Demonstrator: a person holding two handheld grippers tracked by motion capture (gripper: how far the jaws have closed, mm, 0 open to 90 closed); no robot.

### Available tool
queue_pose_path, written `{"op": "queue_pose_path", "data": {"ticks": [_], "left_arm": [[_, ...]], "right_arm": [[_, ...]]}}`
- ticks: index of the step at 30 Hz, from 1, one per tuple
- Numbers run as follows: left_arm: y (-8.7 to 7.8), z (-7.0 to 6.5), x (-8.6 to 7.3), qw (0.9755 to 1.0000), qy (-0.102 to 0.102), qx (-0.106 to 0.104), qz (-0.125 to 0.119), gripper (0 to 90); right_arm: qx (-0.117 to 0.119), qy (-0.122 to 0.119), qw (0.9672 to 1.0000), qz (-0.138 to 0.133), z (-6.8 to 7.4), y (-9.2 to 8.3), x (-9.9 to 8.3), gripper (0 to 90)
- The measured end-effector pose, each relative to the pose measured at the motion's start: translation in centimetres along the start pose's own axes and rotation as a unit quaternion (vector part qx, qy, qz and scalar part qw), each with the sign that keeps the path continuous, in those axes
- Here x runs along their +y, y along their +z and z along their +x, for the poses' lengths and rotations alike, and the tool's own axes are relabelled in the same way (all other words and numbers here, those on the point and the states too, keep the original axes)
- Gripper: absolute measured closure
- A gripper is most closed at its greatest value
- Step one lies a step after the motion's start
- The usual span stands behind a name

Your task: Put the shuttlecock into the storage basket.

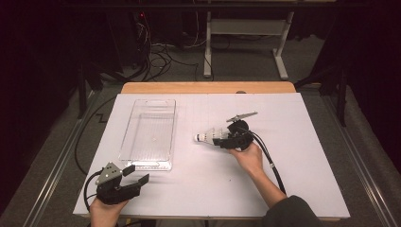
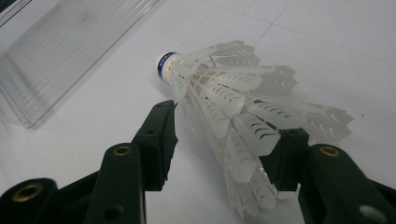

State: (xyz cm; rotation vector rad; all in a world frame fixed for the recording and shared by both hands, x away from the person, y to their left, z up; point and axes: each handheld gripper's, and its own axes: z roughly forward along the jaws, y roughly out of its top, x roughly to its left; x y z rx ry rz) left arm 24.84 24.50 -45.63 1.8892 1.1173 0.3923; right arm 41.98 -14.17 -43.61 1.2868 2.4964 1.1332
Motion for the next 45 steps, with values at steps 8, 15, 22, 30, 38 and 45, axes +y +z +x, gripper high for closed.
{"op": "queue_pose_path", "data": {"ticks": [8,15,22,30,38,45], "left_arm": [[0.0,0.0,0.0,1.0000,0.001,0.000,-0.001,33.5],[0.0,0.0,0.0,1.0000,0.002,0.000,-0.001,33.5],[0.0,0.0,0.0,1.0000,0.003,0.000,0.000,33.6],[0.0,0.0,0.0,1.0000,0.004,0.000,0.000,33.5],[0.0,-0.1,0.0,1.0000,0.004,0.000,0.000,33.5],[0.0,-0.1,0.0,1.0000,0.004,0.000,0.000,33.6]], "right_arm": [[0.002,0.003,1.0000,0.001,0.1,0.5,0.2,52.3],[0.005,0.006,1.0000,0.005,0.1,0.9,0.2,56.1],[0.009,0.004,0.9999,0.008,0.3,1.2,0.3,63.6],[0.013,0.001,0.9999,0.008,0.4,1.3,0.4,74.4],[0.016,0.002,0.9998,0.009,0.4,1.3,0.4,82.1],[0.015,0.002,0.9999,0.009,0.4,1.2,0.4,84.1]]}}
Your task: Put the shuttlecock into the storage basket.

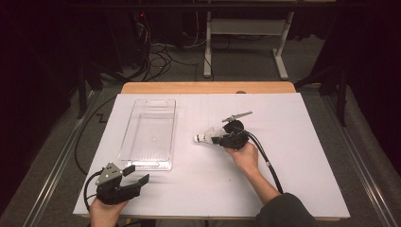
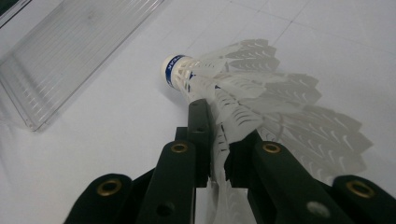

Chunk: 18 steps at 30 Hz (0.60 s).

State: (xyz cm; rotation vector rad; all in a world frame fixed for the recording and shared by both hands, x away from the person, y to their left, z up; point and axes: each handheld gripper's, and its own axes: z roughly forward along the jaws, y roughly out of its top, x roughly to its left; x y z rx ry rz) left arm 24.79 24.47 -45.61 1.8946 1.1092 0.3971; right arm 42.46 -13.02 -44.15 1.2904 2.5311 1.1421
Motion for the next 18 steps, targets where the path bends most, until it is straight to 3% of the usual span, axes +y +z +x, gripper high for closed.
{"op": "queue_pose_path", "data": {"ticks": [18], "left_arm": [[-0.03,0.02,0.01,1.0000,0.001,0.001,0.000,33.6]], "right_arm": [[-0.007,-0.007,0.9999,-0.007,0.21,-0.81,0.12,88.3]]}}
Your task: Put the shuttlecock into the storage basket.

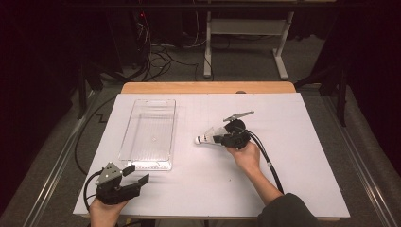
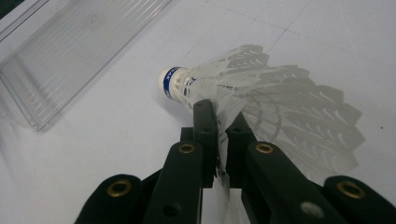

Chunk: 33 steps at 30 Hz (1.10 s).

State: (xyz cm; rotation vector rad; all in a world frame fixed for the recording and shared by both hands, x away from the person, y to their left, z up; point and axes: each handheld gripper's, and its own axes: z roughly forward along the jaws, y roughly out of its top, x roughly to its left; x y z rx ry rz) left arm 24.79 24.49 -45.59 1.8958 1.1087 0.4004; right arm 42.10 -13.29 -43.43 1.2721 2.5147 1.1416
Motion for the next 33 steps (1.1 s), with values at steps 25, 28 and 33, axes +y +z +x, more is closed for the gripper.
{"op": "queue_pose_path", "data": {"ticks": [25,28,33], "left_arm": [[-0.4,0.4,0.0,0.9999,-0.003,0.006,-0.009,33.6],[-0.4,0.3,0.0,0.9999,-0.003,0.006,-0.009,33.6],[-0.4,0.4,0.0,0.9999,-0.002,0.006,-0.011,33.6]], "right_arm": [[0.006,-0.011,0.9999,-0.012,0.6,-1.1,0.7,88.9],[0.007,-0.012,0.9999,-0.010,0.8,-1.3,0.8,89.0],[0.009,-0.016,0.9998,-0.012,1.0,-1.6,1.1,89.0]]}}
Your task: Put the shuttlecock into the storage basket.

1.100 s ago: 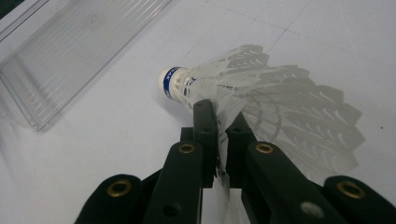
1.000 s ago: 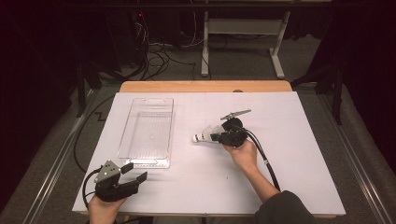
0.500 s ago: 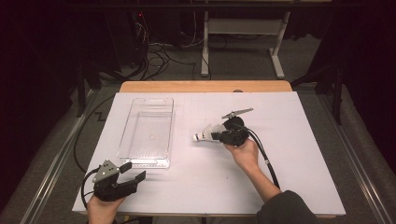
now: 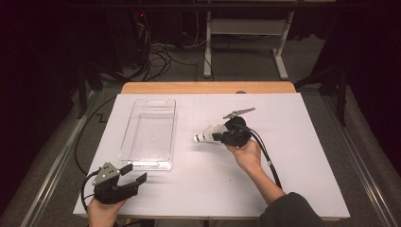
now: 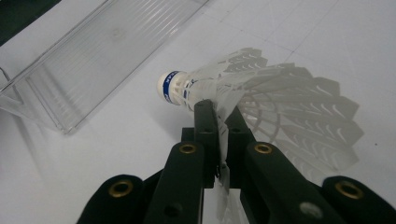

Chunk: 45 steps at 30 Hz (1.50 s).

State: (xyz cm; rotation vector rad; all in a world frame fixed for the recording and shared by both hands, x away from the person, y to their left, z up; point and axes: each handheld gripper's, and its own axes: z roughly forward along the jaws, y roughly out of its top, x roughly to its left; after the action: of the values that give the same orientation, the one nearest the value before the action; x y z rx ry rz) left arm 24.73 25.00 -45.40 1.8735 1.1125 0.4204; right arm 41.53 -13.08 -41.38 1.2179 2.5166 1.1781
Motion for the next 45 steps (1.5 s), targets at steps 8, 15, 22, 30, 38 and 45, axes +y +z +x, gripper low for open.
{"op": "queue_pose_path", "data": {"ticks": [8,15,22,30,38,45], "left_arm": [[0.0,0.0,0.0,1.0000,0.001,0.000,0.001,33.6],[0.0,0.0,0.0,1.0000,0.002,-0.001,0.001,33.6],[0.0,0.0,0.0,1.0000,0.003,-0.001,0.002,33.6],[0.0,0.0,0.0,1.0000,0.003,-0.002,0.002,33.6],[0.0,0.0,0.0,1.0000,0.004,-0.002,0.004,33.7],[0.0,-0.1,0.0,1.0000,0.003,-0.002,0.004,33.7]], "right_arm": [[0.004,0.001,1.0000,0.000,0.0,-0.2,0.2,89.0],[0.005,-0.002,1.0000,-0.001,0.2,-0.2,0.4,89.1],[0.009,-0.010,0.9999,-0.003,0.7,-0.5,1.0,89.1],[0.017,-0.011,0.9998,-0.005,0.9,-0.5,1.4,89.1],[0.023,-0.013,0.9996,-0.007,1.3,-0.7,1.8,89.1],[0.028,-0.019,0.9994,-0.009,1.9,-0.8,2.6,89.1]]}}
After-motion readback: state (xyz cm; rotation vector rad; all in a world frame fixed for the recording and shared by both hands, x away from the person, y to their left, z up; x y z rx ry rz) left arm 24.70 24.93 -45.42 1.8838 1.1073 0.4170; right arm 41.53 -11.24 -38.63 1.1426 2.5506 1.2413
